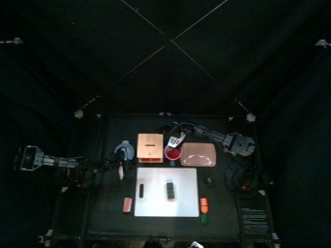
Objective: Place sushi on board then cut the sushi with the knife then place the pieces on the plate
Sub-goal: Grasp knife edge with left hand
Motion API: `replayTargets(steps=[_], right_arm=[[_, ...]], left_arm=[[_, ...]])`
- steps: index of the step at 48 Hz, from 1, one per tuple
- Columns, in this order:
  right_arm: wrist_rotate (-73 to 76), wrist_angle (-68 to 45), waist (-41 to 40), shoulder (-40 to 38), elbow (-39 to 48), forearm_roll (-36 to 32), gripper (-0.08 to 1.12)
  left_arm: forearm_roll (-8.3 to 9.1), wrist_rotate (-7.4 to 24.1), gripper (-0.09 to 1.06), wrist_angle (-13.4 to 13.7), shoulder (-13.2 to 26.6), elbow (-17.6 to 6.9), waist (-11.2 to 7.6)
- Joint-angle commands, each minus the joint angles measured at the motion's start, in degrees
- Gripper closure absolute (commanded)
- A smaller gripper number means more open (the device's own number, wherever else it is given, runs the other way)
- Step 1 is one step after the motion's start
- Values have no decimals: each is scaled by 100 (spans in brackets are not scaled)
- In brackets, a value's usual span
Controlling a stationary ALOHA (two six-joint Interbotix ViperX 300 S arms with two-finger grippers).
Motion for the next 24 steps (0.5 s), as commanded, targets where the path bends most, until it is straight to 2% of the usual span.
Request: replayTargets(steps=[1, 24], right_arm=[[0, 18, -9, -360, -202, 18, 69], [26, 123, -9, -967, -721, 105, 69]], left_arm=[[-18, 9, 100, -26, -9, -70, 18], [-18, 9, 100, -26, -9, -79, 18]])
